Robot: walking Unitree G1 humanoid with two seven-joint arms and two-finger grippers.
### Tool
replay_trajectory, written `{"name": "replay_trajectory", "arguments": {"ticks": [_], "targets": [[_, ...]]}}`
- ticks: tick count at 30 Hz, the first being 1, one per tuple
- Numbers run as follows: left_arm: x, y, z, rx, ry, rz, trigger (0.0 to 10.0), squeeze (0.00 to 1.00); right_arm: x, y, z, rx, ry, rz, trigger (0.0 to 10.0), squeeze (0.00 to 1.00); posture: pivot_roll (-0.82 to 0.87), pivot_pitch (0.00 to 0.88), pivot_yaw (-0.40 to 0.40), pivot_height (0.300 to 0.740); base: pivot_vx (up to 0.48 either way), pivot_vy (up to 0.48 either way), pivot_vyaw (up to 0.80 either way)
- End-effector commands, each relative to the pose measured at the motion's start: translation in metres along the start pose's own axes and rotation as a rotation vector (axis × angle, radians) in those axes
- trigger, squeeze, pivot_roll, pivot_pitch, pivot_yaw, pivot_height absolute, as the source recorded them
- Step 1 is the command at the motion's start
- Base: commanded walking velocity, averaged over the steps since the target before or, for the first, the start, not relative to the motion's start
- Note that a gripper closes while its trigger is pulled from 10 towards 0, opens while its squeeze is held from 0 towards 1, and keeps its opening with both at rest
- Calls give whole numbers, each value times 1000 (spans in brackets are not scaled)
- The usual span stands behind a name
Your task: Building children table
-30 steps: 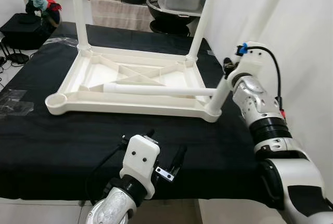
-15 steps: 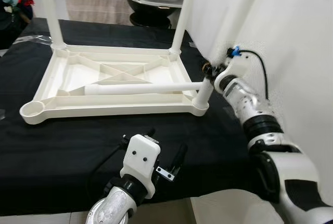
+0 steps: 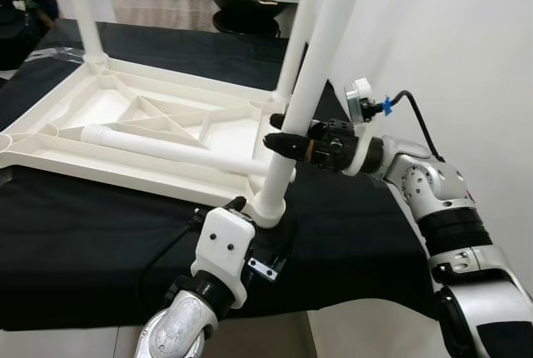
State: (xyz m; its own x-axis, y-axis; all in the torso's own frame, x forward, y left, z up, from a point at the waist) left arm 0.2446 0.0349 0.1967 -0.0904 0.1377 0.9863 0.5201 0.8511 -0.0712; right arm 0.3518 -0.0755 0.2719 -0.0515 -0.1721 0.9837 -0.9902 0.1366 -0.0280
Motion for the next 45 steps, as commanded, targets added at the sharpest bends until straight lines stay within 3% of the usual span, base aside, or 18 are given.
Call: {"name": "replay_trajectory", "arguments": {"ticks": [1, 5, 6, 11, 18, 20, 23, 26, 27, 29, 34, 35, 37, 39, 42, 43, 44, 45], "targets": [[-2, -2, 1, -1, 10, -7, 10000, 0, 3, 8, -1, 57, -16, -1, 10000, 0, 79, 112, -162, 740, 0, 0, 0], [-2, -1, 1, 0, 10, -8, 10000, 0, -2, 9, -3, 77, 9, 29, 10000, 0, 77, 112, -162, 740, 0, 0, 0], [-2, -1, 1, 0, 9, -7, 10000, 0, -4, 6, -5, 60, 12, 26, 0, 0, 77, 113, -163, 740, 0, 0, 0], [-2, -1, 0, 1, 8, -7, 10000, 0, -6, 1, -5, 24, 18, 41, 0, 0, 78, 114, -164, 740, 0, 0, 0], [-2, -1, 0, 1, 7, -8, 10000, 0, -11, -69, 2, -487, 75, 131, 0, 0, 71, 114, -163, 740, 0, 0, 0], [-2, -1, -1, -1, 6, -6, 10000, 0, -9, -98, 19, -751, 79, 122, 0, 0, 66, 114, -160, 740, 0, 0, 0], [-2, -1, -1, -2, 6, -5, 10000, 0, -10, -104, 24, -814, 81, 116, 0, 0, 66, 114, -160, 740, 0, 0, 0], [-2, -2, -2, -2, 4, -1, 10000, 0, -27, -133, 86, -1326, 181, 84, 0, 0, 62, 114, -162, 740, 0, 0, 0], [-2, -2, -2, -2, 4, -1, 10000, 0, -27, -133, 86, -1326, 181, 84, 0, 0, 62, 114, -162, 740, 0, 0, 0], [-3, -4, -3, -6, 4, 0, 10000, 0, -37, -133, 130, -1607, 257, 77, 0, 0, 63, 114, -161, 740, 0, 0, 0], [-2, -3, -2, -4, 5, -1, 10000, 0, -44, -127, 160, -1827, 288, 58, 0, 0, 63, 115, -163, 740, 0, 0, 0], [-2, -3, -2, -5, 5, -2, 10000, 0, -48, -127, 155, -1853, 274, 19, 10000, 0, 62, 115, -162, 740, 0, 0, 0], [-2, -4, -2, -6, 5, -2, 10000, 0, -49, -128, 146, -1826, 260, -1, 10000, 0, 62, 115, -162, 740, 0, 0, 0], [-2, -4, -2, -7, 5, 0, 10000, 0, -40, -134, 110, -1657, 178, -10, 10000, 0, 60, 112, -160, 740, 0, 0, 0], [-3, -4, -2, -7, 6, 0, 10000, 0, -35, -135, 98, -1606, 143, -7, 10000, 0, 60, 112, -159, 740, 0, 0, 0], [-3, -4, -2, -7, 6, 0, 10000, 0, -23, -136, 77, -1490, 68, -3, 10000, 1000, 62, 109, -161, 740, 0, 0, 0], [-3, -4, -2, -7, 6, 0, 10000, 0, -23, -136, 77, -1490, 68, -3, 10000, 1000, 62, 109, -161, 740, 0, 0, 0], [-3, -4, -2, -7, 7, 0, 10000, 0, -6, -129, 33, -1190, -67, -74, 10000, 1000, 60, 106, -161, 740, 0, 0, 0]]}}
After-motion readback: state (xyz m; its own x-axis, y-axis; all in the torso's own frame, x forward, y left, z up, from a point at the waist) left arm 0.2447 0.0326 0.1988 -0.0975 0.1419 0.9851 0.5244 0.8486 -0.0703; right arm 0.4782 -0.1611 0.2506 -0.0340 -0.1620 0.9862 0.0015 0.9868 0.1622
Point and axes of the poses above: a point about 5 cm out from each wrist's last joint towards the gripper, its own z axis pointing back from the gripper into the wrist, its own x axis along the axis of the wrist's last joint, y = z × x, the point moved 6 cm from there along -z, pointing out of the wrist towards the gripper, and after that the axes turned 7 degrees about z, right-handed, at the moved point
